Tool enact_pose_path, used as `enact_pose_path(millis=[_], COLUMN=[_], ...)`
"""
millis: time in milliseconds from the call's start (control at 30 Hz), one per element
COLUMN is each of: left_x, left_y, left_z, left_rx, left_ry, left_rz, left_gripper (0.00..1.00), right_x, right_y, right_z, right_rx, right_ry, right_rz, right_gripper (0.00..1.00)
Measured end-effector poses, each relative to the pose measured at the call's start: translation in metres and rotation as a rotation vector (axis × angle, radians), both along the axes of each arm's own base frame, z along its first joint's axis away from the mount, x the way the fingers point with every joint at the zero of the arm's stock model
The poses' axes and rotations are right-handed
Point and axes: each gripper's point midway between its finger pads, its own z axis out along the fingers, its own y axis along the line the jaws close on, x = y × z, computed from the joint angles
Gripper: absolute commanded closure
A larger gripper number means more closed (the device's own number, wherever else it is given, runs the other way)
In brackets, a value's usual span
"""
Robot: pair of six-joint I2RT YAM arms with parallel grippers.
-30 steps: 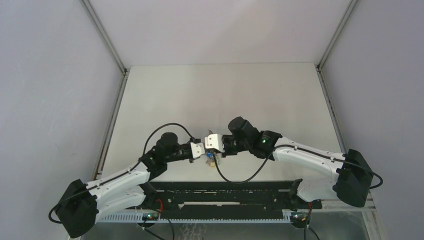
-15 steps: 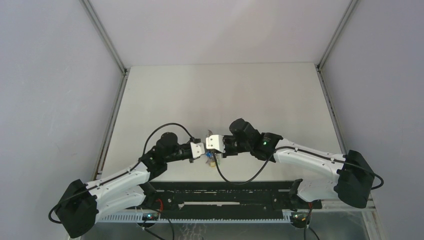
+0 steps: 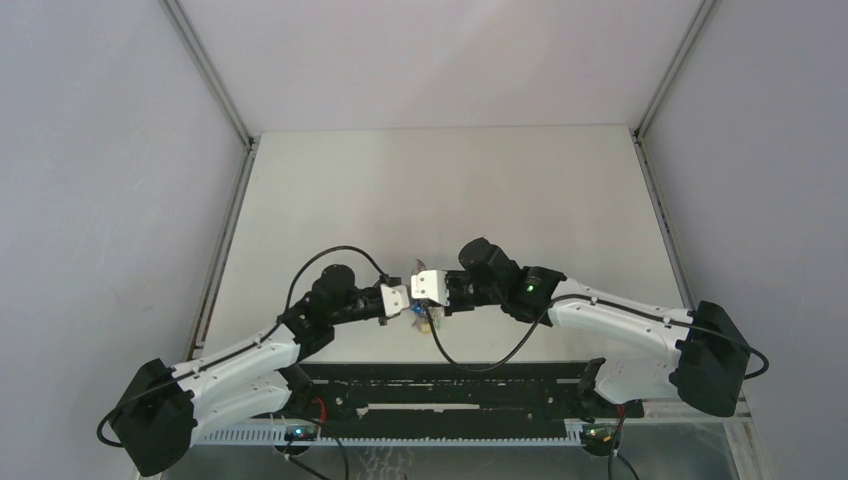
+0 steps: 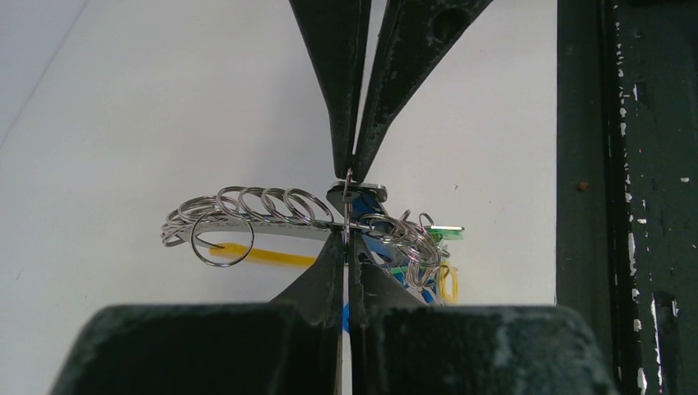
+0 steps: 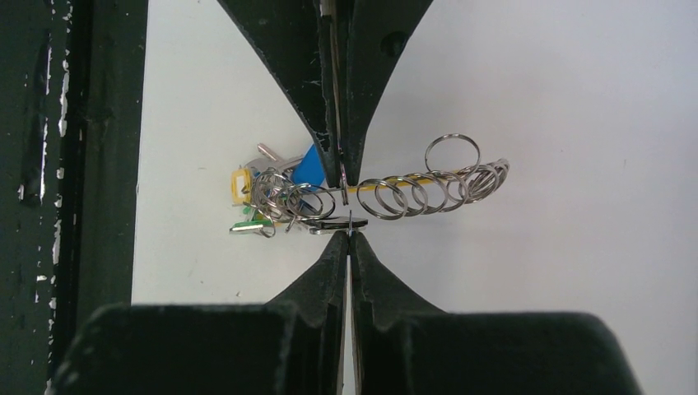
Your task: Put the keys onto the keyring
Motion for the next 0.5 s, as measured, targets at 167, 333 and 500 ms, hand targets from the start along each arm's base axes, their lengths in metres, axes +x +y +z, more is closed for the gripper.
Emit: enact_pose_path(millis=[167,333,500], left_x=[-0.0001,-0.0005,-0.0005], left_y=[0.0000,-0.0002,-0.0002], left_z=[0.0000,0.0001,0.0001], left_rx=[0.000,-0.001,-0.001], left_ry=[0.000,0.001,0.001], left_rz=[0.000,-0.003,-0.003], left_gripper=[1.00,1.00,1.00], right_x=[0.0008,0.0004,0.0003], right_y=[0.0015,0.0022,0.0022], right_z=[0.0020,0.0025,0.0024], right_rx=[0.007,0.009,0.009], right_ry=[-0.008,-0.010,-0.009], right_rz=[-0.001,0.001,0.001], right_gripper=[1.00,1.00,1.00])
